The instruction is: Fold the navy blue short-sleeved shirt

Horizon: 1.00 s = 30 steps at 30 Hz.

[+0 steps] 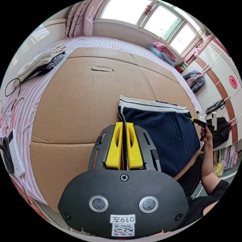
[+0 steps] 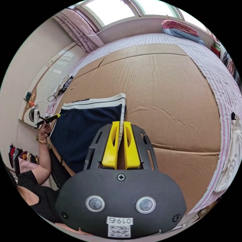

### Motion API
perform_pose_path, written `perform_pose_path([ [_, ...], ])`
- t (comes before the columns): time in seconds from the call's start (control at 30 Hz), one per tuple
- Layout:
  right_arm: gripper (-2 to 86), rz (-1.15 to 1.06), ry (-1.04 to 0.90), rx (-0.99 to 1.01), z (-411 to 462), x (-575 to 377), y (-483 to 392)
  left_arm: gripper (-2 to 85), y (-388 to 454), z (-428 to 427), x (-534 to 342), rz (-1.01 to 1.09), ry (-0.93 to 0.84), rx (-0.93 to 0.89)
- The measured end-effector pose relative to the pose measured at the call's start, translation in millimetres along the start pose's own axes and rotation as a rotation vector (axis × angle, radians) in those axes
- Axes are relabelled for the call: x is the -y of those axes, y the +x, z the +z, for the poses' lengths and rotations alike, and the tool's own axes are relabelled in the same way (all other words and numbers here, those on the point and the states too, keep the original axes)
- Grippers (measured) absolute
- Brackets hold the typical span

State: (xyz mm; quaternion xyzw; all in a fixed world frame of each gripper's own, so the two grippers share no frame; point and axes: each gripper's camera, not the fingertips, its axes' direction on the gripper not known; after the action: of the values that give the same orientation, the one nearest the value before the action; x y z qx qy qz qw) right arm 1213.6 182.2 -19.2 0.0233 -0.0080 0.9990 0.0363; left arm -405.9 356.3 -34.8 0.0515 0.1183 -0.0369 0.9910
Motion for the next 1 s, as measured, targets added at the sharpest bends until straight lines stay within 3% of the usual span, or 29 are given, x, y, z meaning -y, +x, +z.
perform_pose_path([
  [0.13, 6.6, 0.014, -0.002, 0.024, -20, -4, 3, 5.7, -11, -5, -5, -0.043, 0.003, -0.047],
  [0.3, 9.0, 0.037, 0.018, 0.205, -59, -31, 25, 7.2, -33, -28, -30, -0.071, 0.048, -0.192],
  [0.47, 10.2, 0.062, -0.080, 0.232, -59, -58, 35, 8.4, -37, -25, -58, -0.066, -0.005, -0.224],
  [0.8, 8.1, 0.016, -0.135, 0.242, -67, -76, 15, 7.9, -41, -28, -76, -0.056, -0.054, -0.238],
  [1.0, 0.6, -0.008, -0.154, 0.219, -71, -78, 6, 3.4, -42, -25, -81, -0.047, -0.085, -0.213],
])
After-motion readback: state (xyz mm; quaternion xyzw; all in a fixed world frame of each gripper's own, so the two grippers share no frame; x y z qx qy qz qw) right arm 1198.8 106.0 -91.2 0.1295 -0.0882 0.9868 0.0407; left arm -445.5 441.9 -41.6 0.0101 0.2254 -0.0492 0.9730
